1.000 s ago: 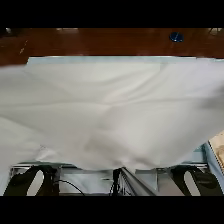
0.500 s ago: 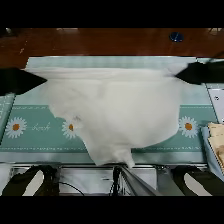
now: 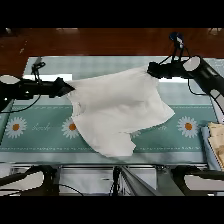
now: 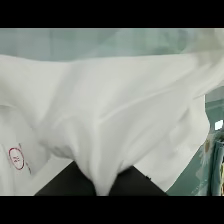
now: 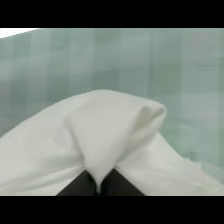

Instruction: Fold the shirts.

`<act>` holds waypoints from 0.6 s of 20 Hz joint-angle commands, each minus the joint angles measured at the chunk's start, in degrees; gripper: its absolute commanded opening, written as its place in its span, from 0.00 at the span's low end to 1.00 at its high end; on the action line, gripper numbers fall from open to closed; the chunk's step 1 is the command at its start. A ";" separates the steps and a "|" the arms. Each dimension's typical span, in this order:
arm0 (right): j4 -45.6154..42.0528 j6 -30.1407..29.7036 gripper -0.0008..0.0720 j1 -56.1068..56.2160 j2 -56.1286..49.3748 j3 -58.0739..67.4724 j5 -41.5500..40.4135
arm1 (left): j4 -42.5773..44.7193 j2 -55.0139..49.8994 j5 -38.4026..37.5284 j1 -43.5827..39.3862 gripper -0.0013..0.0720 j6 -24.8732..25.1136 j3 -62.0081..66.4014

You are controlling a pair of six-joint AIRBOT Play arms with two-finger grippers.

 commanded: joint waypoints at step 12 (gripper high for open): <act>-25.53 -5.57 0.68 -24.96 19.61 0.57 18.47 | 10.12 19.10 -30.12 21.84 0.58 -3.98 -4.85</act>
